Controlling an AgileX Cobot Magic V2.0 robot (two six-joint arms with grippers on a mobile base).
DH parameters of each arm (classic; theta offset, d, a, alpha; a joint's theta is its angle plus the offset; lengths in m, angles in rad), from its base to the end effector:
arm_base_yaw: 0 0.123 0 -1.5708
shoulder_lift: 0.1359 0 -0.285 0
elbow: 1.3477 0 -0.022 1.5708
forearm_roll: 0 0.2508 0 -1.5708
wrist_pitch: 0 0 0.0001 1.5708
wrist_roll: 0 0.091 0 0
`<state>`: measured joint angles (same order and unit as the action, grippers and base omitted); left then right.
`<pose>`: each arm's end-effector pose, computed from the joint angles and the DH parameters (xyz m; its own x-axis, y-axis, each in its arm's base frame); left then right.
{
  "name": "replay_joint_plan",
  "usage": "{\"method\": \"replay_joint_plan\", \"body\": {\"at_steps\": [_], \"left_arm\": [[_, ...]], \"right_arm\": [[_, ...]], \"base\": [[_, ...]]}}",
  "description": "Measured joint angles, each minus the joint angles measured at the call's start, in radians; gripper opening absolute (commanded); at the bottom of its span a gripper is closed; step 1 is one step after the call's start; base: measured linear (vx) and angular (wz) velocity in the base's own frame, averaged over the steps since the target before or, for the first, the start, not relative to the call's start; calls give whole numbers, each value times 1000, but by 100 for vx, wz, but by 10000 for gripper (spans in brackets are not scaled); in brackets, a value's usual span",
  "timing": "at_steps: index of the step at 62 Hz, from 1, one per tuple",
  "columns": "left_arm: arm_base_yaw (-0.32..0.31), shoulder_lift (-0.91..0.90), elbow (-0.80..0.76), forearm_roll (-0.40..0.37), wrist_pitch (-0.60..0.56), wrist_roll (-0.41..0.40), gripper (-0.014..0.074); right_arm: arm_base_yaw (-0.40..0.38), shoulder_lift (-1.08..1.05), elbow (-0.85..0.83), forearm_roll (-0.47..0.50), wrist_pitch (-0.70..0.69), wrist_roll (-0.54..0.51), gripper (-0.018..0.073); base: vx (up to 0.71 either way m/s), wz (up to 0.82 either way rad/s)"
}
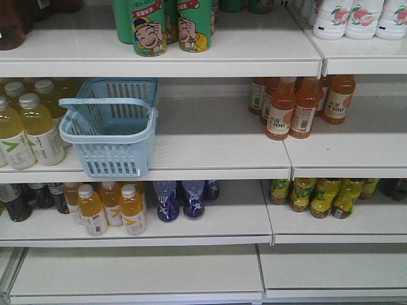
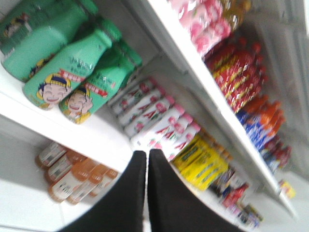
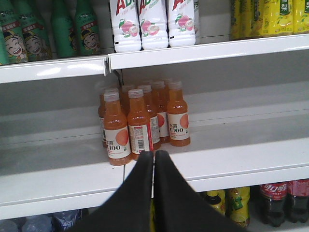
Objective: Place coke in basket with both arms
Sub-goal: 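Move the left gripper down toward the basket handle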
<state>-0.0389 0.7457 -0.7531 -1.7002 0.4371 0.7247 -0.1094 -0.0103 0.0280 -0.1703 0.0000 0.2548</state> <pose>0.1463 -0.0440 0.4013 -0.2910 -0.7474 -0.5972 0.3759 0.4847 -0.7898 0.0564 -0.0062 0.2043 0.0780 0.0763 -0.9940 0.1030 0.9911 0.0842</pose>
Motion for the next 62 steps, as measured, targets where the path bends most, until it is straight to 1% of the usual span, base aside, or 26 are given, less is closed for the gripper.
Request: {"method": "replay_joint_plan", "body": {"at_steps": [4,15,22,46,62], "left_arm": [[0,30,0,-1,-2,21,-7],[0,129,3,-8,-72,90,-7],[0,195,36,-10,-89,122,-7],[0,423,58,-14,-134,141,-7],[0,518,58,-16,-151,140,-6]], "right_arm": [[0,0,0,0,0,0,-8],[0,0,0,0,0,0,-8],[0,0,0,0,0,0,-8],[0,0,0,0,0,0,-8],[0,0,0,0,0,0,-8]], "base": [[0,0],[0,0],[0,0],[0,0],[0,0]]}}
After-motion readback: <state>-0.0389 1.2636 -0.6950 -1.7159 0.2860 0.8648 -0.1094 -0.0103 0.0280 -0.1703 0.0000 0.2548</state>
